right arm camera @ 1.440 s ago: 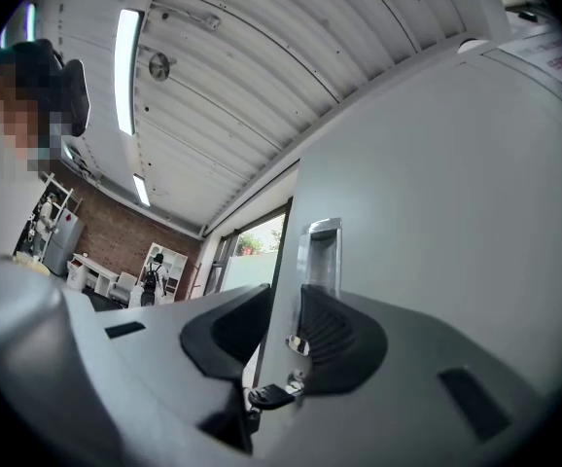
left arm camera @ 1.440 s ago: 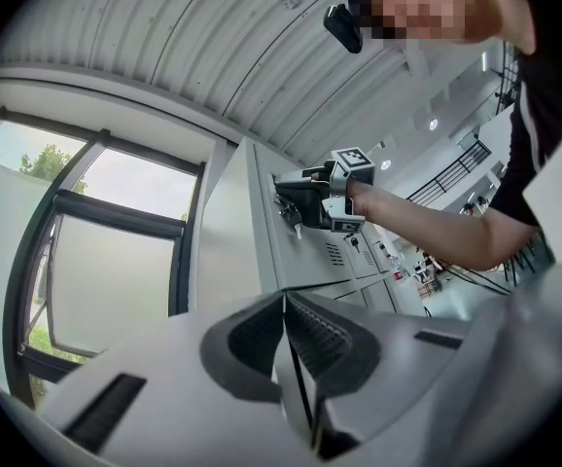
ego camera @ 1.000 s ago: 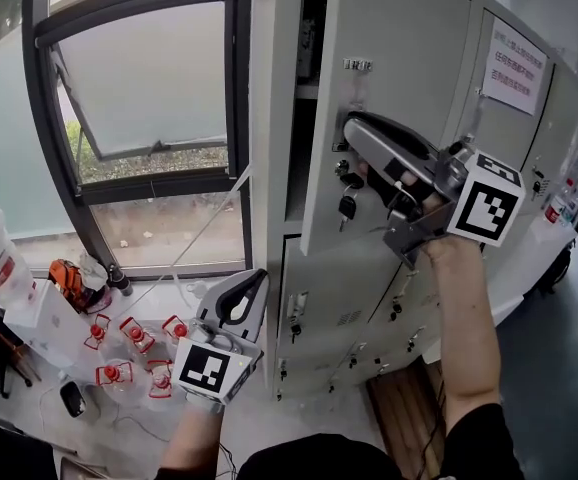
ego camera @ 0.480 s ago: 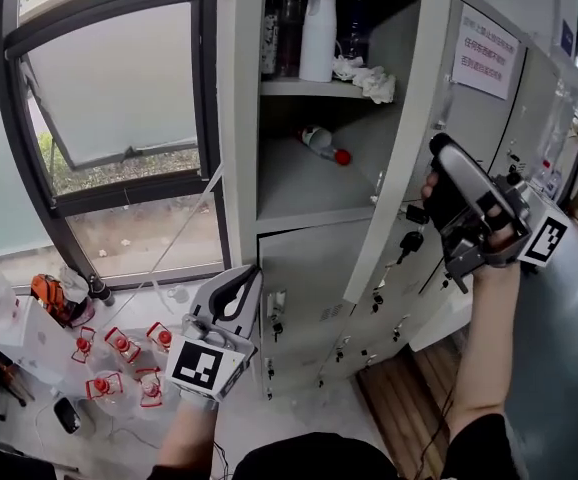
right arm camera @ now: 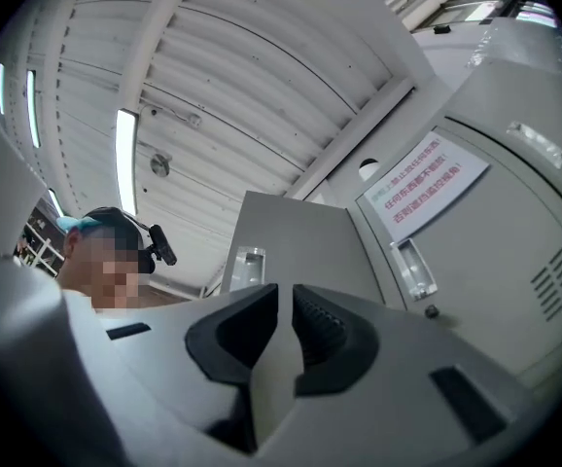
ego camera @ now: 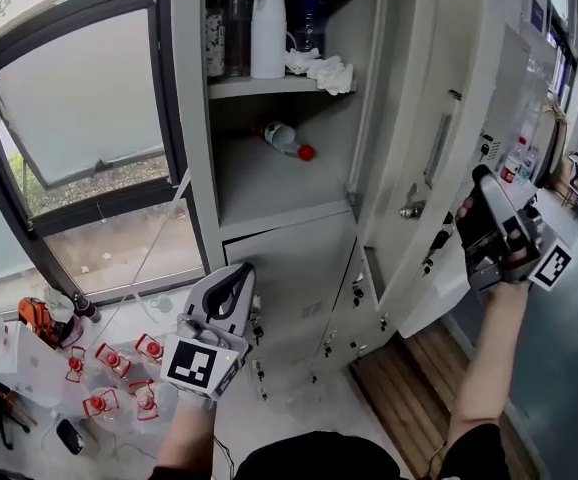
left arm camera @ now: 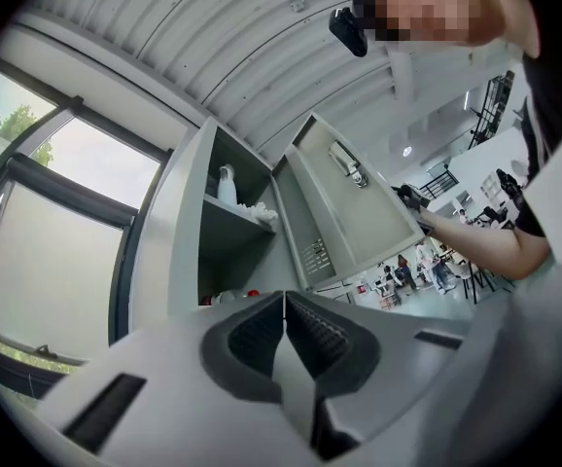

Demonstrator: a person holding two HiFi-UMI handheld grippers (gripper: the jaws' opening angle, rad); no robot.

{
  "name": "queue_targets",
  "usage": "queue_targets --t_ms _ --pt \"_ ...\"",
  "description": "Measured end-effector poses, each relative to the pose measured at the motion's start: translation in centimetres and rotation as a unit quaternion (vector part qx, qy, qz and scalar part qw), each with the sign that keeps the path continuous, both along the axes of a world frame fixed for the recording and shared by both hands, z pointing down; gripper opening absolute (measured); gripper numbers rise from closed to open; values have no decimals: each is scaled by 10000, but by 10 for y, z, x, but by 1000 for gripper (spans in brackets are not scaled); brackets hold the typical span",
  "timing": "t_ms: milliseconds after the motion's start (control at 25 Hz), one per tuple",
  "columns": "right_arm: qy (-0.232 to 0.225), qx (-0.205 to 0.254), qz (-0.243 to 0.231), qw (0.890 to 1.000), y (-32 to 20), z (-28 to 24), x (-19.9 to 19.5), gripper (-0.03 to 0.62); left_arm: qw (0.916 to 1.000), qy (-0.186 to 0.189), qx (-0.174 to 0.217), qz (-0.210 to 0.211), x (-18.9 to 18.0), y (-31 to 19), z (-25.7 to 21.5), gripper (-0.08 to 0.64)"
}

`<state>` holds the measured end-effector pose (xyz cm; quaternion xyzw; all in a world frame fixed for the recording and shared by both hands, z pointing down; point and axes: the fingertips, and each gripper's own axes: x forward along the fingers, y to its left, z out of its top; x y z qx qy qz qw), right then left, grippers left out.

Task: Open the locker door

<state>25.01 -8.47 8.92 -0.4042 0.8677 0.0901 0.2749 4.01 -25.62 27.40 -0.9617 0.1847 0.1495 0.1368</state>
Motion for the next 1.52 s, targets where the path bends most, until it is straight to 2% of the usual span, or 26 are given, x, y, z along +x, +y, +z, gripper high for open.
queue_targets --t_ms 320,440,760,920,1040,1520 --pt "-203 -171 620 9977 21 61 14 61 9995 -135 -83 257 28 7 9 23" --pt "-150 -134 1094 9938 24 90 21 61 9991 -222 -144 321 36 11 17 23" --pt "-444 -3 1956 9797 29 152 4 60 9968 -527 -426 419 42 24 47 23" --pt "-294 -97 2442 9692 16 181 -9 60 9951 -653 -574 473 44 32 63 23" --pt "-142 -253 2639 9641 2 199 -17 60 9944 -711 -611 494 45 38 69 23" --pt "914 -606 2789 9540 -62 248 -82 61 9920 -854 -920 139 25 39 98 23"
